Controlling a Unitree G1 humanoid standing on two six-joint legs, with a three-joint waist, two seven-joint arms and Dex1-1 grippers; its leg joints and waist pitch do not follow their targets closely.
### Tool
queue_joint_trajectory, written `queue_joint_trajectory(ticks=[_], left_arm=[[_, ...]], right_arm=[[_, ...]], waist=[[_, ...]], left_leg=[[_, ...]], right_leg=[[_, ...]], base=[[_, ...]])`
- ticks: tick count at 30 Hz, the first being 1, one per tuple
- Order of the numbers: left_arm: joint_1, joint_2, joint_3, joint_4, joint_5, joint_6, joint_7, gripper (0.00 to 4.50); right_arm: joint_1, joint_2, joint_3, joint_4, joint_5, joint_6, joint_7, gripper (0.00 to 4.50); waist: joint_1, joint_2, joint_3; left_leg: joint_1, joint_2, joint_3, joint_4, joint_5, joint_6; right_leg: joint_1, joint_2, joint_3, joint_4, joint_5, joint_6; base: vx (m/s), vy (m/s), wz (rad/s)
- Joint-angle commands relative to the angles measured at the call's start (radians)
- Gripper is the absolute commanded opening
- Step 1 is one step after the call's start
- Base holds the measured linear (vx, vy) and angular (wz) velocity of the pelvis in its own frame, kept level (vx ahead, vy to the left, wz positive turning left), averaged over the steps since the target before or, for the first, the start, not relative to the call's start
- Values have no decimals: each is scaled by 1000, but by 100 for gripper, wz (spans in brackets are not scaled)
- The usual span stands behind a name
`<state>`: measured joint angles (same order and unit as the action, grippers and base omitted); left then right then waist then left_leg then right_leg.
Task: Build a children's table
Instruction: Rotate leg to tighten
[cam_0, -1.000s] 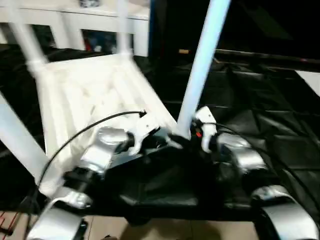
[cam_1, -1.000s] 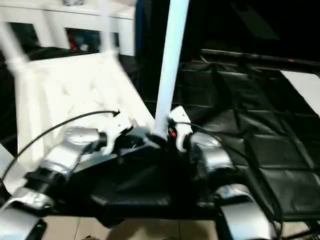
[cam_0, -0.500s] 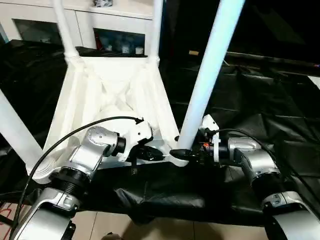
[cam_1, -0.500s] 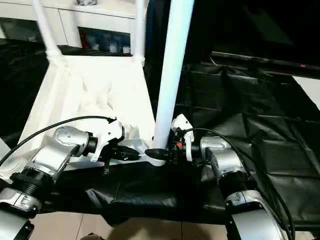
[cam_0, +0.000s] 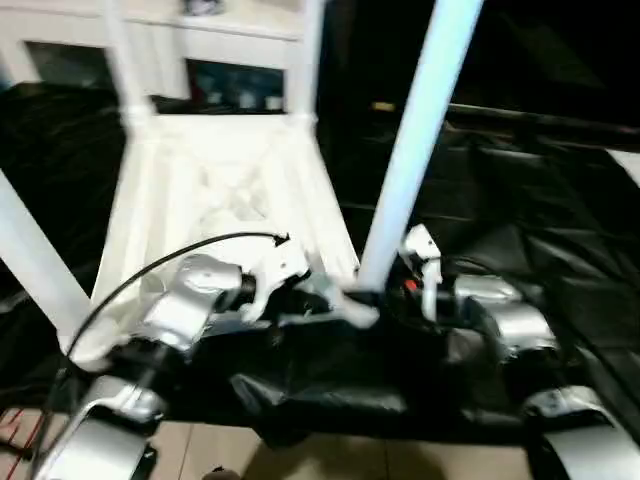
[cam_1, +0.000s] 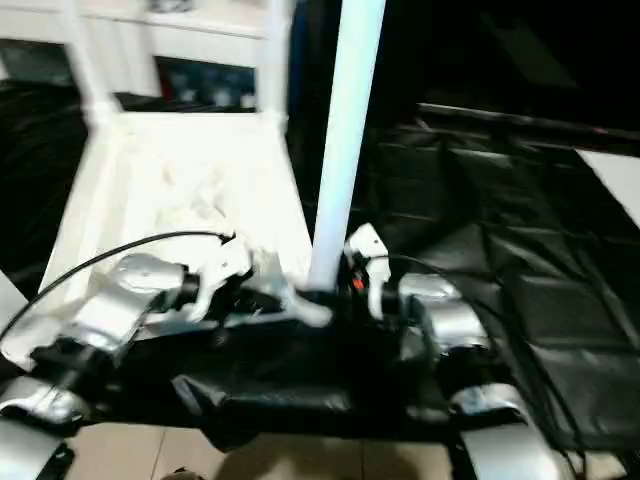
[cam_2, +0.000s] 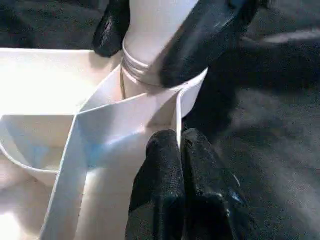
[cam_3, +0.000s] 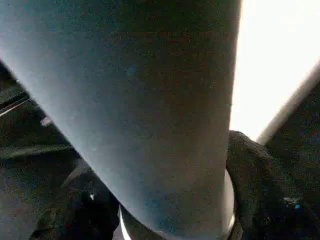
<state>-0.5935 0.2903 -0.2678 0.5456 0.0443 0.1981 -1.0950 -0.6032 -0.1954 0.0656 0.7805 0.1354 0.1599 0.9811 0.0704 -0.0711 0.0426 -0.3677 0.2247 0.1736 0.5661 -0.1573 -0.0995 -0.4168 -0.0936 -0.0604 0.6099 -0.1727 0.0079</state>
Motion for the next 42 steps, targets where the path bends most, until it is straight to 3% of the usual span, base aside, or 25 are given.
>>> queue_joint_trajectory(ticks=[1,4,5,9,11,13,15,21,25,36,37,42], left_arm=[[-33,-74,12,2,-18,6,86,0],[-52,-108,15,26,-5,20,150,0],[-69,-143,19,46,8,34,210,0],[-90,-197,22,73,23,49,294,0],[-90,-210,14,71,26,46,294,0],[-86,-210,6,63,28,43,279,0],[-77,-197,2,50,24,37,252,0],[-47,-141,-9,15,0,-1,137,0],[-39,-100,9,12,-20,-23,74,0],[-18,-7,0,-19,-68,-45,-144,0],[-15,2,-2,-21,-72,-45,-164,0],[-4,35,-6,-34,-84,-33,-239,0]], right_arm=[[-11,51,31,74,-48,16,-116,262],[-26,84,13,115,-55,-1,-226,261],[-45,118,0,152,-68,-10,-344,261],[-74,172,-7,211,-99,-71,-481,261],[-80,191,-4,217,-89,-91,-440,261],[-84,198,-14,212,-66,-84,-397,316],[-82,190,-19,185,-42,-74,-335,329],[-61,130,27,131,-38,-91,-170,385],[-38,61,41,98,-32,-125,-30,385],[0,-39,60,11,16,-36,233,385],[2,-41,62,8,21,-26,243,370],[23,-58,83,-30,25,25,321,320]], waist=[[-3,-4,-51],[-14,-3,-52],[-16,-2,-53],[-24,2,-55],[-23,4,-57],[-22,3,-58],[-22,4,-57],[-20,3,-57],[-14,6,-58],[7,7,-56],[9,13,-56],[23,13,-57]], left_leg=[[4,1,5,-68,-314,-23],[6,0,6,-65,-327,-13],[8,-1,6,-64,-328,-11],[8,0,6,-64,-325,-15],[6,-1,7,-63,-318,-5],[3,-1,8,-63,-312,9],[3,0,8,-63,-309,15],[0,2,9,-63,-291,31],[5,4,10,-61,-284,36],[8,9,11,-65,-298,31],[10,9,11,-64,-292,28],[12,11,14,-64,-271,22]], right_leg=[[43,-40,29,-88,-419,-141],[40,-39,29,-95,-437,-133],[38,-38,30,-96,-437,-133],[37,-36,29,-92,-390,-148],[40,-35,29,-90,-359,-157],[44,-32,29,-87,-324,-167],[45,-32,29,-85,-305,-175],[50,-35,29,-83,-275,-191],[49,-34,30,-79,-251,-208],[48,-35,31,-79,-272,-210],[47,-35,31,-76,-263,-213],[48,-33,30,-69,-221,-227]], base=[[0,0,0],[0,0,0],[0,0,0],[0,0,0],[0,0,0],[0,0,0],[0,0,0],[0,0,0],[0,0,0],[0,0,0],[0,0,0],[0,0,0]])
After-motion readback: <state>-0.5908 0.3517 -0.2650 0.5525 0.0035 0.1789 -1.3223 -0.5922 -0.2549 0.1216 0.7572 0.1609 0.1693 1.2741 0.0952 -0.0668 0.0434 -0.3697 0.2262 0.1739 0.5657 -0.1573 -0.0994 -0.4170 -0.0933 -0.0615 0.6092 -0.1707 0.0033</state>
